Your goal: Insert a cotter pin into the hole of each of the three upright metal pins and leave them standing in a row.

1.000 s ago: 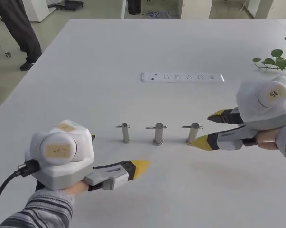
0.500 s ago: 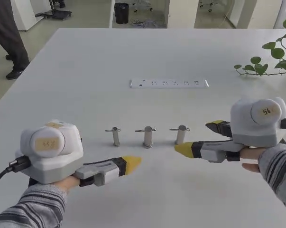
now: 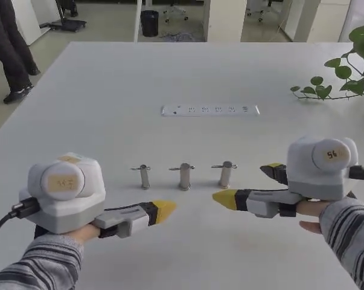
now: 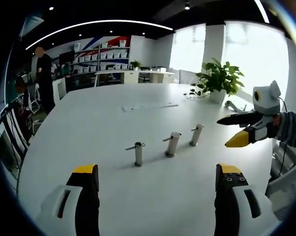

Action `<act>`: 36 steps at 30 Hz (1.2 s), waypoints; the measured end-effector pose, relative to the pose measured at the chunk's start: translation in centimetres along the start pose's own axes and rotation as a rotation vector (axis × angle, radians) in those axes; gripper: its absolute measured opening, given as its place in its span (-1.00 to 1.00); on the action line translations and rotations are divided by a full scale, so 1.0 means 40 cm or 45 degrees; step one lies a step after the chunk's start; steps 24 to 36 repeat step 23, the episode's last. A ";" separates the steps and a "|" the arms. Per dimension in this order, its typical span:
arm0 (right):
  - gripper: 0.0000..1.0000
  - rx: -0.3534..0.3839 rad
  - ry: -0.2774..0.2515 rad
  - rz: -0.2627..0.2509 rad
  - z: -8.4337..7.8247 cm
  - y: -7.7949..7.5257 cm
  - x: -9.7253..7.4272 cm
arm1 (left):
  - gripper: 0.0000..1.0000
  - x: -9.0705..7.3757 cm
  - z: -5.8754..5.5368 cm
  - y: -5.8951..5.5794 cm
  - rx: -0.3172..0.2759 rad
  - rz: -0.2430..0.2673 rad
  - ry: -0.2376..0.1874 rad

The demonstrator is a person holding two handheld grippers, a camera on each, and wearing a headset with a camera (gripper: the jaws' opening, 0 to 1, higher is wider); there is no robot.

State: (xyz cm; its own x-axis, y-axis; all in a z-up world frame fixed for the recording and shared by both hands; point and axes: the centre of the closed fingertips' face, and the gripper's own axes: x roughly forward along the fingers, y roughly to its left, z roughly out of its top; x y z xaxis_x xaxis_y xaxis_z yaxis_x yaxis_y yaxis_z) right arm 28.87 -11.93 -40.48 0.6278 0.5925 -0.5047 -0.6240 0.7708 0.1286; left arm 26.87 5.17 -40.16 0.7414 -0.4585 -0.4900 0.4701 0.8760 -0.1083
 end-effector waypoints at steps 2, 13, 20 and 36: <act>0.64 -0.008 -0.010 0.006 0.005 0.005 -0.002 | 0.97 -0.003 0.002 -0.003 -0.001 -0.009 -0.006; 0.64 -0.015 -0.025 0.003 0.009 0.005 -0.005 | 0.97 -0.003 -0.001 -0.004 0.021 -0.014 -0.004; 0.63 -0.029 -0.016 -0.003 0.012 0.010 -0.012 | 0.97 -0.005 -0.003 -0.001 0.023 -0.007 -0.003; 0.63 -0.034 -0.013 -0.005 0.012 0.010 -0.014 | 0.97 -0.007 -0.007 0.000 0.021 -0.007 0.002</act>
